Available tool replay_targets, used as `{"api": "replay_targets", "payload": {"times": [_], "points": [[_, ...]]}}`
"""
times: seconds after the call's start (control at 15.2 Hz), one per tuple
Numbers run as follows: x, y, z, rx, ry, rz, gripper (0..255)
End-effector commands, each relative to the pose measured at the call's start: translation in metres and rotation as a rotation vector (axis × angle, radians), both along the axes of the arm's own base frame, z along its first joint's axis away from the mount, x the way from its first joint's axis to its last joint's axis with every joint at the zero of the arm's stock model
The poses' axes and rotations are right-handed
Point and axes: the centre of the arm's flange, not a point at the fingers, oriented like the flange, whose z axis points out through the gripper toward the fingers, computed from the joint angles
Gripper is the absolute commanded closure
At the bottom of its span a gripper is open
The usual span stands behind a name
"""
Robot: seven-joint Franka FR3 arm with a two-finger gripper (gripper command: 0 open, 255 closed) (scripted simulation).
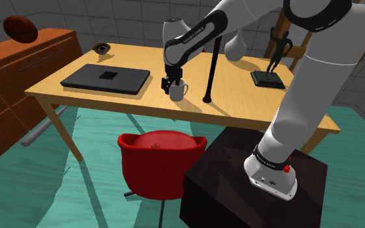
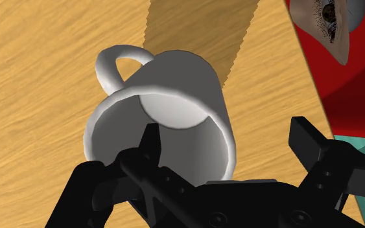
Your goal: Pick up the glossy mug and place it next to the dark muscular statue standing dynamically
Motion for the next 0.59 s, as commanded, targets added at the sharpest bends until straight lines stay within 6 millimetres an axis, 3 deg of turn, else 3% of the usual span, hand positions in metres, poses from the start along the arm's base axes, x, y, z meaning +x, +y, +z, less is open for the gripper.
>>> {"api": "replay_targets", "payload": {"times": [0.0, 0.13, 0.2, 0.53], "points": [[0.0000, 0.0000, -0.0001, 0.000, 0.000, 0.000, 0], [0.0000, 0.0000, -0.0001, 0.000, 0.000, 0.000, 0], [0.0000, 0.0000, -0.0001, 0.000, 0.000, 0.000, 255], [0.0000, 0.0000, -0.0001, 0.000, 0.000, 0.000, 255]]}}
